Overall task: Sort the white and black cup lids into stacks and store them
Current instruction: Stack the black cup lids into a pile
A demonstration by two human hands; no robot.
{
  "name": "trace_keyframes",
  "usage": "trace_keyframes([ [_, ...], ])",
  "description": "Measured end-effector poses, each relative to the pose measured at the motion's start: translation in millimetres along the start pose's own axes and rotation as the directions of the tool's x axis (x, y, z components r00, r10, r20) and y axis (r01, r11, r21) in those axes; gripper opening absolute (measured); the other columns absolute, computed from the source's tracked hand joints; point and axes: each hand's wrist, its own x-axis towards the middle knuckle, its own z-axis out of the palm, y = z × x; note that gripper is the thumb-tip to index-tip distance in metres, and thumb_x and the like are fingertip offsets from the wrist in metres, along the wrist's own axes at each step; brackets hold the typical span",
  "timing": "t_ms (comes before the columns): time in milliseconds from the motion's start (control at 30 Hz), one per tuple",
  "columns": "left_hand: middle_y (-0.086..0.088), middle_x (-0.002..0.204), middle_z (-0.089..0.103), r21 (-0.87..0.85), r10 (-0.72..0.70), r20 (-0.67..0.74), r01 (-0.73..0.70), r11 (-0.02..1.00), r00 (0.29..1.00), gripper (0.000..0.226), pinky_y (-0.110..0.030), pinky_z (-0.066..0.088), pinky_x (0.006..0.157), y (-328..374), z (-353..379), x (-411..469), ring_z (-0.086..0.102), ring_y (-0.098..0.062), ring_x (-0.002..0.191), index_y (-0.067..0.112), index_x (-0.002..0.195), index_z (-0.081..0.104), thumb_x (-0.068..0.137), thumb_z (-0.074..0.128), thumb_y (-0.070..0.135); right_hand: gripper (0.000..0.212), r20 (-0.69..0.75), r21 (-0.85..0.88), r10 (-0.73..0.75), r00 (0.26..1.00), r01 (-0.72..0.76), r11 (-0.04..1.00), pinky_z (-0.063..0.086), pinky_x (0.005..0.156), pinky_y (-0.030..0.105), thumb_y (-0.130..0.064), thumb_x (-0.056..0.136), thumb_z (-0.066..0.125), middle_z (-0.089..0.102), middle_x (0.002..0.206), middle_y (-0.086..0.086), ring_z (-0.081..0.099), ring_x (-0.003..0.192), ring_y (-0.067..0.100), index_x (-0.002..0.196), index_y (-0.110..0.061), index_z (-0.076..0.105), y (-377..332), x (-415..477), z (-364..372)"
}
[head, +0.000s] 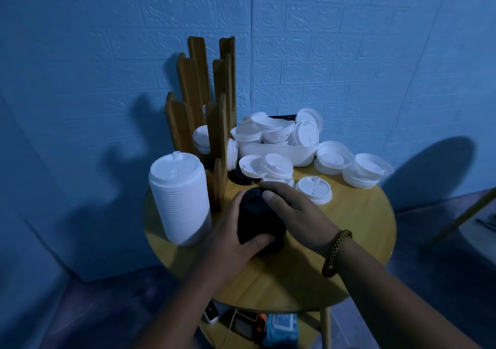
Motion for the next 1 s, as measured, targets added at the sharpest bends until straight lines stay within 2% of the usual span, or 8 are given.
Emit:
trace_keyframes([
  [67,0.042,0.138,0.03,0.003,0.01,-0.016,-0.01,1.0,1.0,0.085,-0.019,0.039,0.097,-1,1,1,0.033,0.003,0.132,0.078,0.133,0.006,0.087,0.073,0.053,0.039,0.003,-0.008,0.004,1.0,-0.004,1.0,0.049,0.1,0.028,-0.04,0.101,0.05,0.057,0.129,-0.014,0.053,0.117,-0.001,0.138,-0.03,0.054,1,6,1],
  [200,0.048,0.135,0.024,-0.01,0.013,-0.031,-0.014,1.0,0.999,0.091,-0.026,0.037,0.101,-4,-1,5,0.03,0.004,0.133,0.078,0.134,0.002,0.085,0.074,0.053,0.042,0.004,-0.037,-0.053,0.999,0.053,0.998,0.047,0.099,0.025,-0.045,0.1,0.05,0.057,0.131,-0.012,0.053,0.119,0.001,0.139,-0.028,0.053,4,12,10],
  [300,0.058,0.126,0.018,-0.019,0.013,-0.026,-0.013,1.0,1.0,0.083,-0.024,0.032,0.101,-3,-1,5,0.028,0.014,0.13,0.08,0.129,0.005,0.08,0.069,0.063,0.054,-0.079,0.065,0.047,0.996,-0.042,0.997,0.045,0.102,0.026,-0.055,0.092,0.046,0.059,0.131,-0.009,0.054,0.122,0.004,0.136,-0.025,0.055,18,17,-7],
  [367,0.065,0.121,0.016,-0.018,0.02,-0.028,-0.021,1.0,0.999,0.082,-0.023,0.028,0.1,-2,-1,4,0.021,0.032,0.12,0.081,0.129,0.005,0.078,0.068,0.065,0.056,-0.305,-0.197,0.126,0.944,-0.192,0.961,0.043,0.103,0.035,-0.054,0.094,0.053,0.056,0.137,0.001,0.051,0.126,0.017,0.138,-0.018,0.052,44,27,-30],
  [433,0.065,0.123,0.017,-0.026,0.022,-0.031,-0.023,0.999,0.999,0.083,-0.023,0.028,0.101,-1,0,5,0.022,0.033,0.12,0.08,0.13,0.006,0.079,0.069,0.064,0.065,-0.391,-0.442,0.218,0.894,-0.39,0.808,0.042,0.104,0.044,-0.055,0.091,0.059,0.049,0.144,0.008,0.046,0.129,0.026,0.142,-0.017,0.046,67,34,-50],
  [500,0.054,0.135,0.021,-0.035,0.02,-0.042,-0.022,0.999,0.999,0.086,-0.027,0.027,0.105,-2,1,5,0.025,0.014,0.134,0.077,0.135,0.007,0.08,0.071,0.062,0.077,-0.359,-0.484,0.337,0.87,-0.482,0.73,0.039,0.107,0.05,-0.065,0.087,0.058,0.04,0.15,0.007,0.04,0.135,0.029,0.146,-0.022,0.038,79,38,-57],
  [600,0.039,0.145,0.025,-0.038,0.019,-0.051,-0.021,0.999,0.999,0.089,-0.029,0.028,0.107,-2,0,5,0.023,0.008,0.138,0.071,0.141,0.007,0.08,0.071,0.062,0.075,-0.314,-0.534,0.368,0.875,-0.483,0.694,0.036,0.107,0.049,-0.07,0.086,0.054,0.04,0.15,0.008,0.04,0.135,0.032,0.146,-0.029,0.036,81,42,-60],
  [1000,0.055,0.131,0.022,-0.016,0.041,-0.062,-0.042,0.999,0.997,0.086,-0.027,0.029,0.105,0,-2,-1,0.026,0.01,0.135,0.082,0.131,0.005,0.082,0.073,0.061,0.07,-0.205,-0.538,0.381,0.902,-0.429,0.726,0.044,0.104,0.052,-0.057,0.085,0.067,0.047,0.145,0.003,0.048,0.127,0.026,0.144,-0.031,0.04,71,14,-66],
])
